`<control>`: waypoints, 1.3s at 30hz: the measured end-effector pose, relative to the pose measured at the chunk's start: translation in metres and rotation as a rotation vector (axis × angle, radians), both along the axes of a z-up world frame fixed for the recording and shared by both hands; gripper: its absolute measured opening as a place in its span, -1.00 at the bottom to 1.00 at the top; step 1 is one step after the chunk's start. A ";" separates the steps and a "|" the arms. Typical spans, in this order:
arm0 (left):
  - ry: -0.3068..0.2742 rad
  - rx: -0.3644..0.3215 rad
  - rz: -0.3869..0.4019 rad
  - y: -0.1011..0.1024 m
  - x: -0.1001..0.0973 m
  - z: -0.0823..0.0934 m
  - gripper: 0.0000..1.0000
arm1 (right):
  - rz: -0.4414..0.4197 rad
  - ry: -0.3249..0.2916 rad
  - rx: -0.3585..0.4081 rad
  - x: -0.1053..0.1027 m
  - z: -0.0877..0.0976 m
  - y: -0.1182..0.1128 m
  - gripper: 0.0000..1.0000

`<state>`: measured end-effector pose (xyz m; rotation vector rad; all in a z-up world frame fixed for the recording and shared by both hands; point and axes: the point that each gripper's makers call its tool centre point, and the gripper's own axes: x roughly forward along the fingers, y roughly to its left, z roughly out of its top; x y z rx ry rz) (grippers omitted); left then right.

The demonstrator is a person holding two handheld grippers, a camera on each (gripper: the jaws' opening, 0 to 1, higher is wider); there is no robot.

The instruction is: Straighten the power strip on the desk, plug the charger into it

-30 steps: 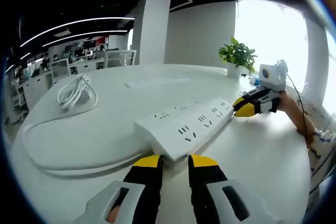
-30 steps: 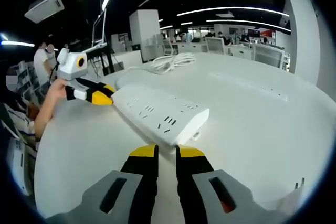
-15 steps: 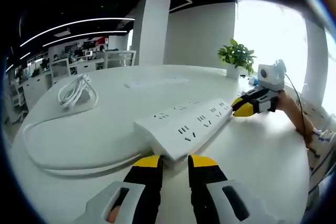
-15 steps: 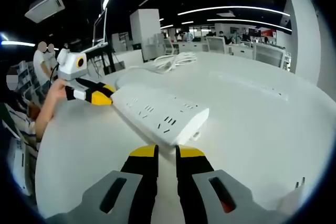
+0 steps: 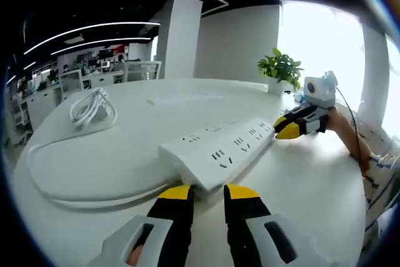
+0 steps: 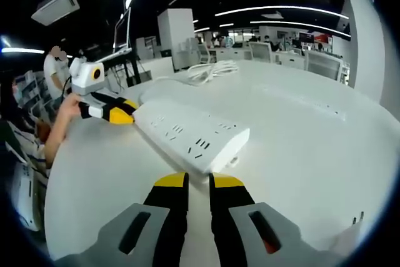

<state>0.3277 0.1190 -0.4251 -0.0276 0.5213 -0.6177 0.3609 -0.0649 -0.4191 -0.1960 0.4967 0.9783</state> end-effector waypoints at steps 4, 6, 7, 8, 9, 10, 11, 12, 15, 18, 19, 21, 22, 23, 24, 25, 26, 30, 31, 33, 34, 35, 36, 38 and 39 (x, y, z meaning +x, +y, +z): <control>-0.001 -0.008 0.000 0.000 -0.001 0.000 -0.61 | 0.007 -0.004 -0.009 -0.003 -0.001 0.001 -0.74; -0.001 -0.010 0.000 0.000 -0.002 0.000 -0.61 | 0.013 -0.005 -0.012 -0.005 -0.001 0.002 -0.74; -0.004 -0.007 -0.002 0.000 -0.003 0.000 -0.61 | 0.013 -0.004 -0.013 -0.005 -0.001 0.002 -0.74; -0.004 -0.006 -0.004 0.000 -0.003 0.000 -0.61 | 0.011 -0.001 -0.011 -0.006 -0.001 0.002 -0.74; -0.005 -0.004 -0.005 0.001 -0.003 0.000 -0.61 | 0.011 0.003 -0.010 -0.006 -0.001 0.002 -0.74; -0.007 -0.001 -0.006 0.001 -0.004 0.000 -0.61 | 0.015 0.005 -0.013 -0.008 -0.001 0.002 -0.74; -0.008 -0.002 -0.005 0.001 -0.004 -0.001 -0.61 | 0.019 0.003 -0.018 -0.008 -0.001 0.002 -0.74; -0.007 -0.008 -0.004 0.001 -0.005 -0.001 -0.61 | 0.020 0.004 -0.020 -0.008 -0.001 0.002 -0.74; -0.006 -0.011 -0.003 0.002 -0.005 0.000 -0.61 | 0.020 0.011 -0.021 -0.010 -0.002 0.003 -0.74; -0.005 -0.015 -0.003 0.002 -0.005 0.000 -0.61 | 0.022 0.011 -0.026 -0.012 -0.002 0.003 -0.74; -0.005 -0.016 -0.003 0.003 -0.005 0.000 -0.61 | 0.023 0.011 -0.029 -0.013 -0.002 0.003 -0.74; -0.005 -0.016 -0.004 0.003 -0.005 0.000 -0.61 | 0.029 0.020 -0.020 -0.017 -0.002 0.003 -0.74; -0.005 -0.017 -0.005 0.003 -0.005 0.000 -0.61 | 0.032 0.024 -0.016 -0.018 -0.002 0.002 -0.74; -0.002 -0.022 -0.006 0.003 -0.006 0.000 -0.61 | 0.032 0.028 -0.012 -0.020 -0.002 0.001 -0.75; 0.000 -0.026 -0.006 0.004 -0.005 0.000 -0.61 | 0.032 0.029 -0.012 -0.020 -0.002 0.001 -0.75; 0.001 -0.029 -0.006 0.004 -0.005 0.001 -0.61 | 0.032 0.028 -0.012 -0.020 -0.002 0.001 -0.75; 0.000 -0.028 -0.007 0.003 -0.006 0.001 -0.61 | 0.030 0.027 -0.014 -0.021 -0.002 0.001 -0.75; -0.001 -0.027 -0.012 0.002 -0.009 0.001 -0.61 | 0.023 0.023 -0.014 -0.023 -0.001 -0.001 -0.76; -0.001 -0.034 -0.012 0.001 -0.010 0.001 -0.61 | 0.022 0.025 -0.013 -0.024 -0.001 -0.001 -0.76; 0.002 -0.046 -0.013 0.001 -0.011 0.001 -0.61 | 0.018 0.029 -0.007 -0.026 -0.001 -0.002 -0.76; 0.003 -0.050 -0.013 0.001 -0.012 0.001 -0.61 | 0.013 0.033 -0.002 -0.027 -0.001 -0.002 -0.76; 0.003 -0.052 -0.013 0.001 -0.012 0.001 -0.61 | 0.011 0.035 0.000 -0.027 -0.001 -0.002 -0.76; 0.003 -0.055 -0.013 0.001 -0.012 0.002 -0.61 | 0.008 0.036 0.001 -0.028 -0.001 -0.003 -0.76; 0.004 -0.067 -0.011 0.001 -0.013 0.002 -0.61 | 0.007 0.033 0.002 -0.029 -0.001 -0.003 -0.76; 0.004 -0.072 -0.009 0.000 -0.014 0.002 -0.62 | 0.007 0.030 0.001 -0.030 -0.001 -0.003 -0.76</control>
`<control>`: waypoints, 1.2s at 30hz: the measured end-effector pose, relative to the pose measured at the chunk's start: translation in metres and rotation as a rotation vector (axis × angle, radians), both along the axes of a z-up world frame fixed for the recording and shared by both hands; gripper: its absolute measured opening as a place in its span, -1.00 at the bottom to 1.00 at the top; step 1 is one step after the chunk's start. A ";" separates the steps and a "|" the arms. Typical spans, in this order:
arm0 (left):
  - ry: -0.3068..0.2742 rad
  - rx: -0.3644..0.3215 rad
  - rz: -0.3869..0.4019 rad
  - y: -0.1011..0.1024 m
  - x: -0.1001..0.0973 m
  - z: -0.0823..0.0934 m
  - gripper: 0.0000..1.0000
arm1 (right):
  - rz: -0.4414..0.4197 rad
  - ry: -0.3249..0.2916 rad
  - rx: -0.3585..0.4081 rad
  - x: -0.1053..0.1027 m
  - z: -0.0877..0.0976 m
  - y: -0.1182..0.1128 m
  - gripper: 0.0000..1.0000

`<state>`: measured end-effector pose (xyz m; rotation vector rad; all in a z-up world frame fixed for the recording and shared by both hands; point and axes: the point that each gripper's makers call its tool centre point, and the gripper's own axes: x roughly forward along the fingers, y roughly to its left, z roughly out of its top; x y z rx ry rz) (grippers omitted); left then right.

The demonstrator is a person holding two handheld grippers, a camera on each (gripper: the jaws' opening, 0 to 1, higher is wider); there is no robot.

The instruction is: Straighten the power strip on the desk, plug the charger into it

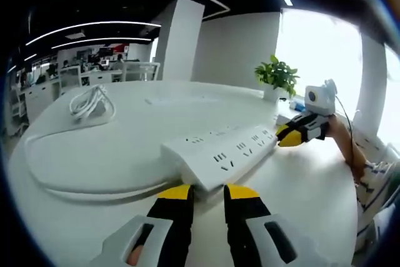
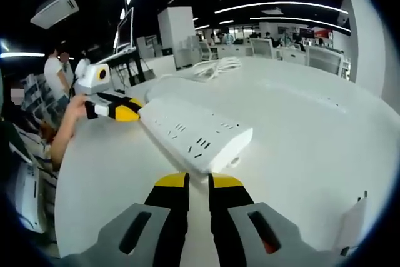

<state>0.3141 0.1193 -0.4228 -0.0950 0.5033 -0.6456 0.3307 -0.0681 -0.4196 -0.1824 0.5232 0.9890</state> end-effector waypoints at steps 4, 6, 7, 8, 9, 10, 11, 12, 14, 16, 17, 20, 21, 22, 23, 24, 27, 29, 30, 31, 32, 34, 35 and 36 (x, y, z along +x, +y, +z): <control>0.003 -0.017 0.010 -0.002 -0.004 0.000 -0.62 | -0.009 -0.003 0.005 -0.001 0.001 -0.001 -0.76; 0.002 -0.020 0.011 -0.003 -0.005 0.000 -0.62 | -0.011 -0.002 0.006 -0.003 0.001 -0.002 -0.76; 0.001 -0.019 0.011 -0.004 -0.005 0.000 -0.62 | -0.012 -0.002 0.007 -0.003 0.001 -0.002 -0.76; 0.001 -0.018 0.011 -0.004 -0.005 0.000 -0.62 | -0.013 -0.003 0.008 -0.004 0.001 -0.002 -0.76; 0.000 -0.017 0.011 -0.004 -0.005 0.000 -0.62 | -0.015 -0.003 0.010 -0.005 0.000 -0.002 -0.76; 0.000 -0.016 0.012 -0.005 -0.005 0.000 -0.62 | -0.016 -0.003 0.012 -0.006 0.000 -0.003 -0.76; -0.002 -0.015 0.011 -0.006 -0.006 0.000 -0.62 | -0.017 -0.004 0.013 -0.007 0.000 -0.004 -0.76; -0.003 -0.013 0.010 -0.006 -0.006 0.000 -0.62 | -0.018 -0.005 0.014 -0.008 0.000 -0.004 -0.76; -0.005 -0.011 0.007 -0.007 -0.008 0.000 -0.62 | -0.019 -0.008 0.014 -0.009 0.000 -0.005 -0.78; -0.005 -0.008 0.005 -0.009 -0.009 0.000 -0.62 | -0.022 -0.021 0.011 -0.010 0.000 -0.007 -0.81; -0.006 -0.008 0.004 -0.009 -0.009 0.000 -0.61 | -0.022 -0.024 0.012 -0.010 0.000 -0.008 -0.81; -0.008 -0.007 0.002 -0.012 -0.011 -0.001 -0.61 | -0.030 -0.016 0.025 -0.012 0.000 -0.010 -0.80; -0.008 -0.007 0.001 -0.012 -0.011 -0.001 -0.61 | -0.031 -0.015 0.029 -0.012 0.000 -0.011 -0.80; -0.008 -0.007 0.000 -0.013 -0.012 -0.001 -0.61 | -0.033 -0.015 0.032 -0.012 0.000 -0.011 -0.80; -0.009 -0.006 -0.002 -0.014 -0.013 -0.001 -0.61 | -0.035 -0.014 0.034 -0.012 0.000 -0.012 -0.80; -0.010 -0.004 -0.003 -0.015 -0.014 -0.001 -0.61 | -0.038 -0.013 0.036 -0.012 0.000 -0.013 -0.80; -0.014 0.006 -0.007 -0.017 -0.016 -0.001 -0.61 | -0.044 -0.016 0.041 -0.014 0.000 -0.015 -0.80; -0.018 0.014 -0.011 -0.018 -0.018 -0.001 -0.61 | -0.046 -0.016 0.045 -0.015 0.000 -0.016 -0.79; -0.019 0.017 -0.014 -0.019 -0.018 -0.001 -0.61 | -0.046 -0.017 0.045 -0.017 -0.001 -0.017 -0.79; -0.020 0.021 -0.018 -0.021 -0.019 -0.001 -0.61 | -0.045 -0.020 0.044 -0.017 -0.001 -0.017 -0.79; -0.023 0.025 -0.022 -0.022 -0.020 -0.001 -0.61 | -0.046 -0.022 0.043 -0.018 -0.001 -0.018 -0.79; -0.025 0.029 -0.026 -0.024 -0.021 -0.002 -0.61 | -0.053 -0.020 0.050 -0.020 -0.002 -0.021 -0.79; -0.027 0.029 -0.028 -0.024 -0.022 -0.002 -0.61 | -0.055 -0.019 0.054 -0.020 -0.002 -0.022 -0.79; -0.027 0.029 -0.029 -0.025 -0.022 -0.002 -0.61 | -0.060 -0.015 0.060 -0.020 -0.001 -0.023 -0.79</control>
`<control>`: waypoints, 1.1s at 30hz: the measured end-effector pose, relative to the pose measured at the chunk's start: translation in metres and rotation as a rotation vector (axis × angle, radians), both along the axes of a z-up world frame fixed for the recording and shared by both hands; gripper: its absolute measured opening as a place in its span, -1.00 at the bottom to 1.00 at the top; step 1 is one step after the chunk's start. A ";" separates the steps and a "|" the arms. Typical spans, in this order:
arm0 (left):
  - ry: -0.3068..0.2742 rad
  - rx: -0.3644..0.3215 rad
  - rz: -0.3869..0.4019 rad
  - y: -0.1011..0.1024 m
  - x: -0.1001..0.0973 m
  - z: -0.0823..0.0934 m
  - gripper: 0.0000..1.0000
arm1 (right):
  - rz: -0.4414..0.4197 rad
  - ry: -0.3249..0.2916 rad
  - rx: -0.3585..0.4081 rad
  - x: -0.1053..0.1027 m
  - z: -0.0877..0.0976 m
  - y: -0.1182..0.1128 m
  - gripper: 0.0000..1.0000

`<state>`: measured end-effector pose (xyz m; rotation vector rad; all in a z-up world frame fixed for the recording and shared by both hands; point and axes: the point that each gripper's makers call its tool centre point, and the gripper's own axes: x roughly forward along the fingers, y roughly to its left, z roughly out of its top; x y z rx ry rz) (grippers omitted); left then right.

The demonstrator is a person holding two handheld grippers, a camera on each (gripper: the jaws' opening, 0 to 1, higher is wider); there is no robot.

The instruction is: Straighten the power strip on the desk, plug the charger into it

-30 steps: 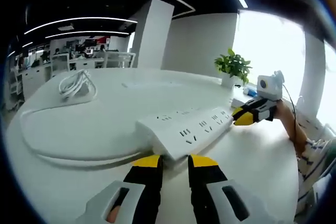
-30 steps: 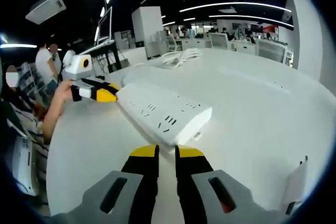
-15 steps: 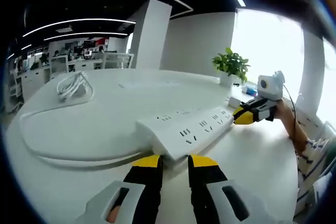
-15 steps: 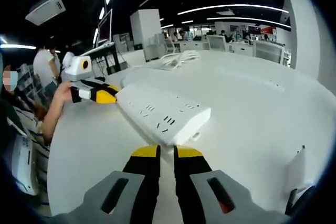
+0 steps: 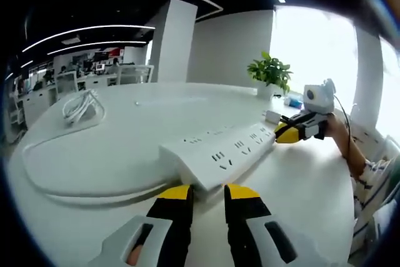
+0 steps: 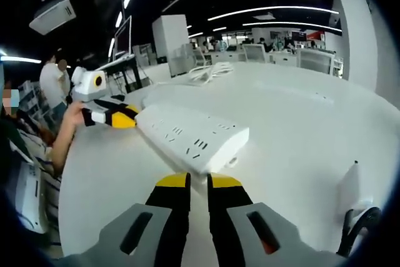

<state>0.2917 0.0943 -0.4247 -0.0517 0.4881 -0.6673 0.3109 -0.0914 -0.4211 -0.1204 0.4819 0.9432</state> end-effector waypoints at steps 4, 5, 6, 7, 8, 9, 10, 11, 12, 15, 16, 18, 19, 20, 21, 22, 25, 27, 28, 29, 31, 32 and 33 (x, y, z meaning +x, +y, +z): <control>-0.010 -0.007 0.005 -0.004 -0.001 0.000 -0.61 | -0.004 -0.002 0.005 -0.003 0.000 -0.004 -0.79; -0.011 -0.009 0.003 -0.005 -0.001 0.000 -0.61 | -0.007 -0.003 0.006 -0.003 0.000 -0.005 -0.79; -0.010 -0.012 0.000 -0.006 -0.001 0.000 -0.61 | -0.008 -0.006 0.006 -0.004 0.001 -0.007 -0.79; -0.010 -0.013 -0.003 -0.006 -0.001 0.000 -0.61 | -0.009 -0.008 0.007 -0.004 0.001 -0.008 -0.79; -0.009 -0.015 -0.006 -0.007 -0.002 0.000 -0.61 | -0.011 -0.009 0.008 -0.005 0.001 -0.009 -0.79; -0.008 -0.015 -0.008 -0.007 -0.002 0.000 -0.61 | -0.013 -0.012 0.011 -0.006 0.001 -0.010 -0.79; -0.009 -0.013 -0.010 -0.008 -0.003 0.000 -0.61 | -0.013 -0.014 0.014 -0.007 0.001 -0.010 -0.79; -0.009 -0.009 -0.011 -0.009 -0.003 0.000 -0.61 | -0.013 -0.014 0.018 -0.009 0.001 -0.011 -0.79; -0.011 0.002 -0.014 -0.010 -0.004 0.000 -0.61 | -0.013 -0.015 0.021 -0.010 0.002 -0.012 -0.79; -0.020 0.050 -0.031 -0.011 -0.004 -0.001 -0.61 | -0.012 -0.024 0.023 -0.013 0.001 -0.011 -0.79; -0.021 0.055 -0.033 -0.011 -0.003 -0.001 -0.61 | -0.011 -0.027 0.023 -0.013 0.001 -0.011 -0.79; -0.020 0.050 -0.033 -0.010 -0.003 -0.001 -0.61 | -0.013 -0.031 0.024 -0.014 0.002 -0.011 -0.79; -0.018 0.041 -0.034 -0.009 -0.003 -0.001 -0.61 | -0.013 -0.035 0.022 -0.015 0.002 -0.011 -0.79; -0.016 0.029 -0.033 -0.009 -0.002 -0.001 -0.61 | -0.017 -0.035 0.028 -0.015 0.002 -0.010 -0.79; -0.013 0.018 -0.031 -0.008 -0.002 -0.001 -0.62 | -0.020 -0.035 0.034 -0.016 0.002 -0.010 -0.79; -0.012 0.008 -0.031 -0.008 -0.002 -0.001 -0.62 | -0.024 -0.035 0.042 -0.016 0.002 -0.011 -0.79; -0.013 -0.019 -0.034 -0.008 -0.003 0.000 -0.62 | -0.027 -0.033 0.051 -0.017 0.002 -0.010 -0.79; -0.010 -0.046 -0.032 -0.008 -0.003 0.000 -0.62 | -0.029 -0.029 0.059 -0.017 0.003 -0.010 -0.79; -0.011 -0.052 -0.032 -0.007 -0.002 0.000 -0.62 | -0.029 -0.028 0.061 -0.017 0.003 -0.010 -0.79; -0.012 -0.057 -0.033 -0.008 -0.003 0.001 -0.62 | -0.029 -0.028 0.063 -0.017 0.003 -0.010 -0.79; -0.017 -0.051 -0.034 -0.008 -0.003 0.002 -0.62 | -0.026 -0.033 0.062 -0.017 0.003 -0.010 -0.79; -0.023 -0.041 -0.035 -0.008 -0.003 0.002 -0.62 | -0.023 -0.040 0.060 -0.018 0.003 -0.009 -0.79; -0.028 -0.035 -0.037 -0.007 -0.003 0.002 -0.62 | -0.021 -0.045 0.058 -0.018 0.004 -0.009 -0.79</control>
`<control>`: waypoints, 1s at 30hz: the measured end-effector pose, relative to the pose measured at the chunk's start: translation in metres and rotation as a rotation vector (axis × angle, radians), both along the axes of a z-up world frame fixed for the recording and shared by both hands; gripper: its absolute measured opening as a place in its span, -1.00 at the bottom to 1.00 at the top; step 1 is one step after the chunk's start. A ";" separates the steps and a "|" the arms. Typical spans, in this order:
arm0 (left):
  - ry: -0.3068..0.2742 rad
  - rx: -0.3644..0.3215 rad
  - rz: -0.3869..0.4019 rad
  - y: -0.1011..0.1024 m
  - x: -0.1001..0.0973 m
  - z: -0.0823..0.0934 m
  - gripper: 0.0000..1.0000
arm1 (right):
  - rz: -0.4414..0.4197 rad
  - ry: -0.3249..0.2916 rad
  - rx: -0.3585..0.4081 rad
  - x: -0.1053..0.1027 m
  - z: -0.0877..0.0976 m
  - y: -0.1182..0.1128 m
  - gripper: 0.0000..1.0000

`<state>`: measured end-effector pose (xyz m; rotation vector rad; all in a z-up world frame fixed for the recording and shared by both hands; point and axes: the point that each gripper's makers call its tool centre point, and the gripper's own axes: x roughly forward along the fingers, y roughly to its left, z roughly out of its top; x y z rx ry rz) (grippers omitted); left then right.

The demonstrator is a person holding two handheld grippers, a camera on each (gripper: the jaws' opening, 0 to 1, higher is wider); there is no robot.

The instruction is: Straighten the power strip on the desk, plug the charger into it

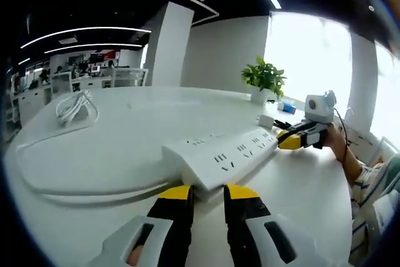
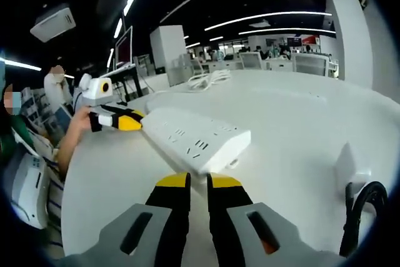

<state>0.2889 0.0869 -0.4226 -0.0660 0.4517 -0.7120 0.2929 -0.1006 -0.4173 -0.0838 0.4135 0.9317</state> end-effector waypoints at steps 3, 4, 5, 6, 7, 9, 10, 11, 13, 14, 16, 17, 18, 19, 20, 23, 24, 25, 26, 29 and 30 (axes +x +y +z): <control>-0.002 0.000 -0.001 0.000 0.000 0.000 -0.61 | 0.003 -0.009 -0.004 0.000 0.001 0.000 -0.79; -0.001 -0.002 0.000 0.000 -0.001 0.001 -0.61 | 0.004 -0.010 -0.005 0.000 0.001 0.000 -0.79; -0.004 0.000 0.000 0.000 -0.001 0.001 -0.61 | 0.005 -0.012 -0.007 0.000 0.001 0.000 -0.79; -0.005 0.002 0.002 0.000 -0.001 0.001 -0.62 | 0.004 -0.011 -0.006 0.000 0.001 0.000 -0.79; -0.007 0.003 0.003 0.000 -0.002 0.001 -0.62 | -0.003 -0.009 -0.001 0.001 0.002 -0.001 -0.80; -0.006 0.000 0.005 -0.001 -0.002 0.001 -0.62 | -0.017 -0.006 0.004 0.003 0.001 -0.002 -0.81; -0.006 0.000 0.004 -0.002 -0.002 0.002 -0.62 | -0.025 -0.006 0.005 0.005 0.001 -0.002 -0.81; -0.006 0.001 0.002 -0.003 -0.003 0.002 -0.62 | -0.028 -0.007 0.006 0.005 0.001 -0.003 -0.81; -0.011 0.010 0.004 -0.003 -0.002 0.002 -0.62 | -0.030 -0.001 0.014 0.007 0.002 -0.004 -0.81; -0.012 0.010 0.006 -0.003 -0.002 0.002 -0.62 | -0.030 0.000 0.016 0.007 0.002 -0.005 -0.81; -0.020 0.019 0.002 -0.003 -0.002 0.001 -0.62 | -0.028 -0.002 0.022 0.008 0.002 -0.005 -0.81; -0.027 0.025 -0.002 -0.003 -0.002 0.001 -0.62 | -0.029 0.002 0.026 0.008 0.002 -0.005 -0.81; -0.036 0.030 -0.004 -0.003 -0.002 0.002 -0.62 | -0.028 0.003 0.028 0.008 0.002 -0.005 -0.80; -0.048 0.035 -0.004 -0.003 -0.001 0.003 -0.62 | -0.028 0.000 0.029 0.008 0.002 -0.005 -0.80; -0.058 0.037 -0.006 -0.002 -0.001 0.004 -0.62 | -0.027 -0.009 0.029 0.008 0.002 -0.005 -0.80; -0.083 0.018 -0.003 -0.001 0.000 0.010 -0.62 | -0.014 -0.056 0.023 0.008 0.006 -0.004 -0.78; -0.098 0.004 -0.001 -0.001 0.001 0.014 -0.62 | -0.013 -0.066 0.028 0.009 0.007 -0.005 -0.77; -0.115 -0.012 0.002 -0.001 0.001 0.019 -0.62 | -0.018 -0.069 0.041 0.010 0.010 -0.005 -0.77; -0.134 -0.029 0.005 -0.001 0.001 0.023 -0.62 | -0.028 -0.070 0.056 0.012 0.013 -0.007 -0.77; -0.162 -0.042 0.023 0.005 0.001 0.027 -0.60 | -0.071 -0.091 0.065 0.019 0.017 -0.015 -0.77; -0.164 -0.042 0.031 0.007 0.002 0.027 -0.60 | -0.090 -0.089 0.072 0.021 0.017 -0.018 -0.78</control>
